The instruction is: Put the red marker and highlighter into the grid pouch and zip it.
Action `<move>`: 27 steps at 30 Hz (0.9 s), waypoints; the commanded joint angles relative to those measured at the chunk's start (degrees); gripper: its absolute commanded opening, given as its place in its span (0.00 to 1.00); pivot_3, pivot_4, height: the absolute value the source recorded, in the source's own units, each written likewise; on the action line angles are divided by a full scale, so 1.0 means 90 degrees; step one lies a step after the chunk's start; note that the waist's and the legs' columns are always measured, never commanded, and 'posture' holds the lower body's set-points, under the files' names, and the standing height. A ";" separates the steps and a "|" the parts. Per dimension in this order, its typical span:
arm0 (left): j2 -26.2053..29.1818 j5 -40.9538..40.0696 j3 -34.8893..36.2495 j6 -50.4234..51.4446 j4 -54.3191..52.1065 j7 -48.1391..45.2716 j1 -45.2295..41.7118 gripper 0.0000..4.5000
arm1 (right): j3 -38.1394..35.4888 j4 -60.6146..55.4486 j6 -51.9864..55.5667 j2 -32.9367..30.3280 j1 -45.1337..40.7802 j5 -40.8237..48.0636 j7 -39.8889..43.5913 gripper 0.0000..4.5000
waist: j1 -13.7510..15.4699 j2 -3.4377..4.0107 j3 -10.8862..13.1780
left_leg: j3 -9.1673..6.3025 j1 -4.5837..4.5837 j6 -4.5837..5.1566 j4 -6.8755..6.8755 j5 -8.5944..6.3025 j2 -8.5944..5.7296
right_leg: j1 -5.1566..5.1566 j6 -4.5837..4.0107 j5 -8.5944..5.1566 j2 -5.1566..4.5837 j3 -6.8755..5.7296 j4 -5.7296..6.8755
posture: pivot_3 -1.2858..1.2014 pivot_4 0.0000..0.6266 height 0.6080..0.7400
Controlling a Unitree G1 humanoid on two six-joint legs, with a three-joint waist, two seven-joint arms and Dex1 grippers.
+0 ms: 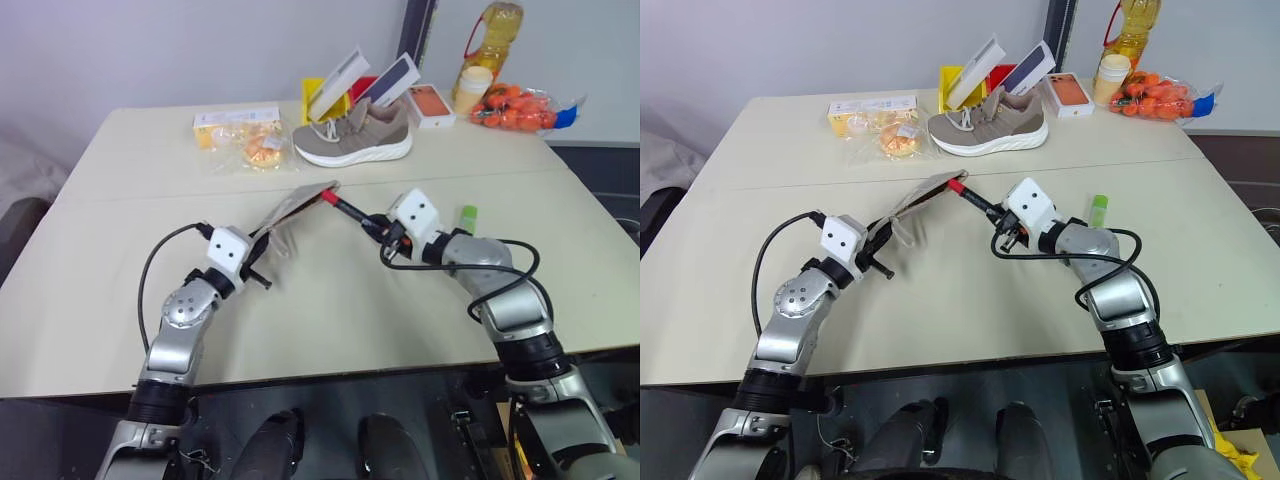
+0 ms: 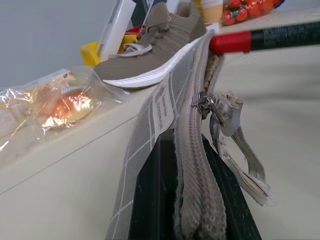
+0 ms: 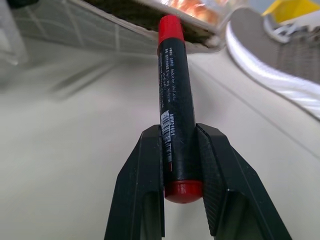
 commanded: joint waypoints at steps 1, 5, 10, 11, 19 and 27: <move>0.0004 -0.0070 0.0021 -0.0108 -0.0199 -0.0031 -0.0082 0.00 | 0.0028 -0.0321 -0.0083 -0.0082 -0.0104 -0.0067 0.0080 0.09 | 0.0000 0.0000 0.0000 | 0.0000 0.0000 0.0000 0.0000 0.0000 0.0000 | 0.0000 0.0000 0.0000 0.0000 0.0000 0.0000 | 0.52 0.24 1.00; 0.0115 0.0031 -0.0112 -0.0247 -0.0328 -0.0211 0.0018 0.00 | 0.0333 -0.0320 -0.0411 -0.0340 -0.0190 -0.0401 0.0336 0.09 | 0.0000 0.0000 0.0000 | 0.0000 0.0000 0.0000 0.0000 0.0000 0.0000 | 0.0000 0.0000 0.0000 0.0000 0.0000 0.0000 | 0.52 0.24 1.00; 0.0406 0.0135 -0.0401 -0.0463 -0.0547 -0.0729 0.0200 0.00 | 0.0964 -0.0554 -0.1444 -0.0995 -0.0175 -0.1032 0.1025 0.09 | -0.0002 0.0000 0.0000 | 0.0001 -0.0001 0.0000 0.0000 0.0000 0.0000 | -0.0001 0.0000 0.0000 0.0000 -0.0001 -0.0001 | 0.52 0.24 1.00; 0.0496 0.0116 -0.0496 -0.0518 -0.0620 -0.0917 0.0259 0.00 | 0.1043 -0.0611 -0.1605 -0.1089 -0.0179 -0.1080 0.1163 0.09 | -0.0004 0.0000 0.0000 | 0.0001 -0.0001 0.0000 0.0000 0.0000 0.0000 | -0.0001 0.0000 0.0000 0.0000 -0.0001 -0.0002 | 0.52 0.24 1.00; 0.0907 -0.0243 -0.0901 -0.0435 -0.1121 -0.1978 0.0474 0.00 | 0.1338 -0.0736 -0.2118 -0.1032 -0.0401 -0.1338 0.1612 0.09 | -0.0002 -0.0003 0.0002 | 0.0002 -0.0002 0.0000 0.0000 0.0000 0.0002 | 0.0000 0.0000 -0.0001 -0.0003 0.0000 -0.0005 | 0.52 0.24 1.00; 0.0870 -0.0074 -0.0757 -0.0410 -0.0899 -0.1843 0.0350 0.00 | 0.0781 -0.0784 -0.1773 -0.0904 -0.0292 -0.1180 0.1380 0.90 | 0.0011 -0.0003 0.0002 | 0.0001 -0.0002 0.0000 0.0001 0.0000 0.0001 | 0.0000 0.0000 -0.0001 -0.0006 0.0000 -0.0007 | 0.52 0.24 1.00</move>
